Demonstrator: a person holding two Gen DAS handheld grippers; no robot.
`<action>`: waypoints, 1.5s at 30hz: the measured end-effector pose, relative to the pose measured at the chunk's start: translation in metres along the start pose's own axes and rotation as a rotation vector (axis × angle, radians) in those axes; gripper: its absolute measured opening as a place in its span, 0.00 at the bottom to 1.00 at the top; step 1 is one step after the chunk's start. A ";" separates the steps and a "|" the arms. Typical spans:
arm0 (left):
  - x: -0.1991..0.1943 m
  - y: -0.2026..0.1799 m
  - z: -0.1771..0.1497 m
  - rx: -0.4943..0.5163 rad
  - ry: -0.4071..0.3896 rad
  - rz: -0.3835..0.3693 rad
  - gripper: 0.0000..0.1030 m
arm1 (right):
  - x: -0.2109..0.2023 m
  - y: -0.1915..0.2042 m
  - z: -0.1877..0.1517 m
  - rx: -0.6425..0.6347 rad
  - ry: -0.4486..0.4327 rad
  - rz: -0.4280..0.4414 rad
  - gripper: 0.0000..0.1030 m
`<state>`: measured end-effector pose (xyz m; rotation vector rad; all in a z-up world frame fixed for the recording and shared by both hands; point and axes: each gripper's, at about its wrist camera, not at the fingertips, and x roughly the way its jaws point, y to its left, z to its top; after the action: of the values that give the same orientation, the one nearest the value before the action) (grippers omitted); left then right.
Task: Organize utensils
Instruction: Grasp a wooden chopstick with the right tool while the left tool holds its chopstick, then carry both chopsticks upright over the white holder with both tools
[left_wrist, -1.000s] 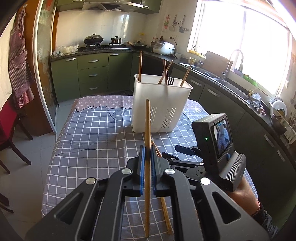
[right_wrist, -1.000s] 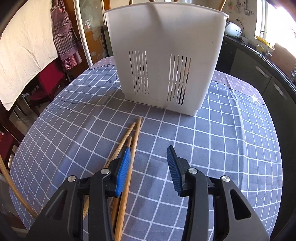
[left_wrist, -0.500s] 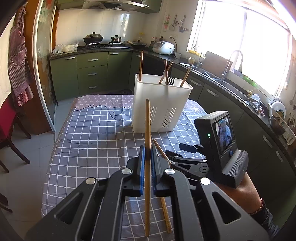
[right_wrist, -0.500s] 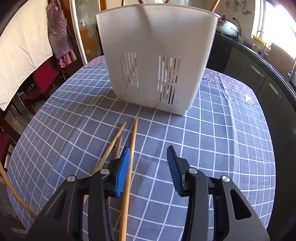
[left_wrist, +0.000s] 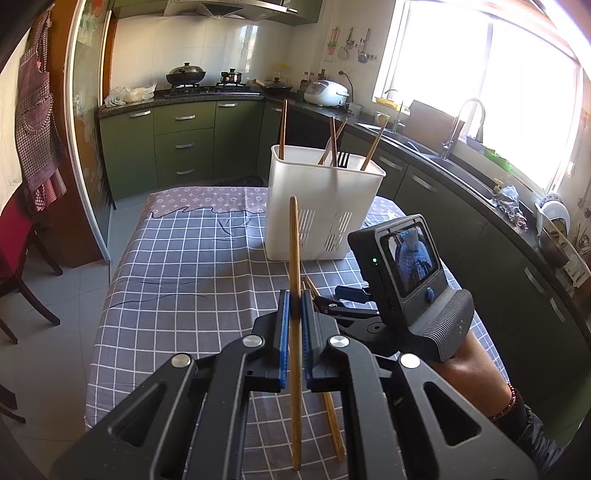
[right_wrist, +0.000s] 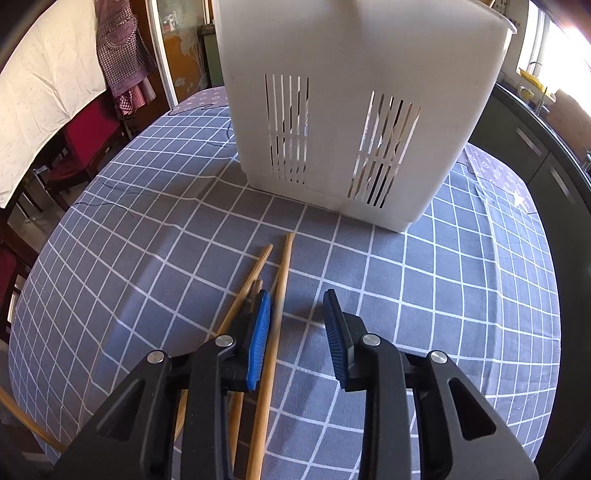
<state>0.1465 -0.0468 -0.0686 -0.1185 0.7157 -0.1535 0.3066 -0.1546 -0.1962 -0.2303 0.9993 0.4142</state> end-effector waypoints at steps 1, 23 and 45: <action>0.000 0.000 0.000 0.000 0.001 0.000 0.06 | 0.001 -0.002 0.002 0.005 0.001 0.016 0.25; -0.004 -0.011 0.003 0.034 -0.015 -0.002 0.06 | -0.134 -0.053 -0.016 0.147 -0.322 0.165 0.06; -0.019 -0.023 0.012 0.091 -0.059 -0.005 0.06 | -0.211 -0.044 -0.046 0.124 -0.478 0.148 0.06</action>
<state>0.1373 -0.0654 -0.0437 -0.0379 0.6482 -0.1868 0.1912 -0.2603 -0.0411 0.0567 0.5698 0.5111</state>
